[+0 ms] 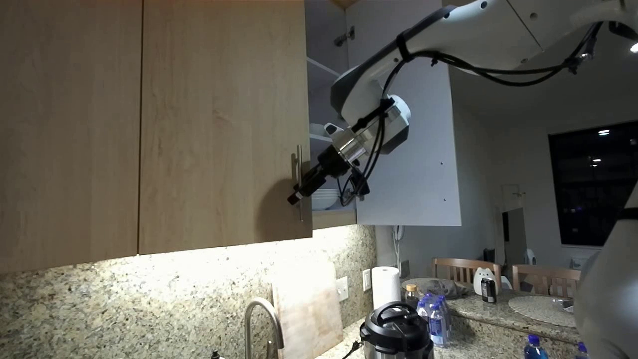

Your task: Open the left cabinet door

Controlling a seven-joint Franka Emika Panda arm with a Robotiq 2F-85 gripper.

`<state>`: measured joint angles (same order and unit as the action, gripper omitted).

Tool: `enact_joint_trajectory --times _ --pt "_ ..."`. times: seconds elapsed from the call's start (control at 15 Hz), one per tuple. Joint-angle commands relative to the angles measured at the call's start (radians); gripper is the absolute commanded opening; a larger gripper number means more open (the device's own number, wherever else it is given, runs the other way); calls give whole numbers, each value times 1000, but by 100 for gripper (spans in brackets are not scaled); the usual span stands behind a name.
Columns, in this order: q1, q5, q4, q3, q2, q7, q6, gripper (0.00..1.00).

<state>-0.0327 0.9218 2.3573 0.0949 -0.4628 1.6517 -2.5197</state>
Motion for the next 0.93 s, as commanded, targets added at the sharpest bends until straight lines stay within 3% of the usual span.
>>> enact_joint_trajectory --times 0.0,0.4,0.87 --pt "-56 30 125 -27 -85 -29 -32 100" --pt "-108 65 217 -25 -158 -27 -120 100" --pt "-129 144 307 -87 -223 -27 -224 100"
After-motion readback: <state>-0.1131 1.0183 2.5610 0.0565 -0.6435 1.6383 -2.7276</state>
